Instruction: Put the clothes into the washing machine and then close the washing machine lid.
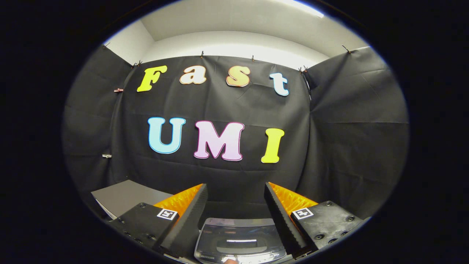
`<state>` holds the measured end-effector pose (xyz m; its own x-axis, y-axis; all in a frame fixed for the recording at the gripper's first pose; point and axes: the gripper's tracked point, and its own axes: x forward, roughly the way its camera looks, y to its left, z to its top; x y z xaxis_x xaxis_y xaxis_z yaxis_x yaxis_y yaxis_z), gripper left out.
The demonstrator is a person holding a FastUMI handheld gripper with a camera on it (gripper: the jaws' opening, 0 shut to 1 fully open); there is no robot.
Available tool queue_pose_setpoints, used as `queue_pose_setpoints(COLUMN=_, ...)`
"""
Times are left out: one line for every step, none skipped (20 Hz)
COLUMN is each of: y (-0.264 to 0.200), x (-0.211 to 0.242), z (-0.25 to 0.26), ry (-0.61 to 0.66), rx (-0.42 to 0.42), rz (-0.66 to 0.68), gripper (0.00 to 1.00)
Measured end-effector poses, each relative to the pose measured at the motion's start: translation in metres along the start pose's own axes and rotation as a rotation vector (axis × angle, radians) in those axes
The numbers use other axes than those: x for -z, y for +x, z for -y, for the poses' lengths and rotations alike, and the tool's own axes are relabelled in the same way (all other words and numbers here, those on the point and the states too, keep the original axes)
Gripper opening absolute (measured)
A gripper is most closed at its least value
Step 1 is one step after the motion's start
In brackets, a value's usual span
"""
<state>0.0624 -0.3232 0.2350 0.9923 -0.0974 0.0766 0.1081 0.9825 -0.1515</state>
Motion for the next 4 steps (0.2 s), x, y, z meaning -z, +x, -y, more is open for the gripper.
queue_pose_setpoints(y=-0.0003, x=0.0000, z=-0.0008, ry=0.001, rx=0.002, rz=0.000, gripper=0.98)
queue_pose_setpoints(y=-0.0002, x=-0.0007, z=0.0001, ry=0.002, rx=0.006, rz=0.000, gripper=0.98)
queue_pose_setpoints(y=0.0001, x=-0.0006, z=0.0004, ry=0.003, rx=0.007, rz=-0.001, gripper=0.98)
queue_pose_setpoints(y=-0.0006, x=-0.0015, z=0.0001, ry=0.007, rx=0.008, rz=0.001, gripper=0.98)
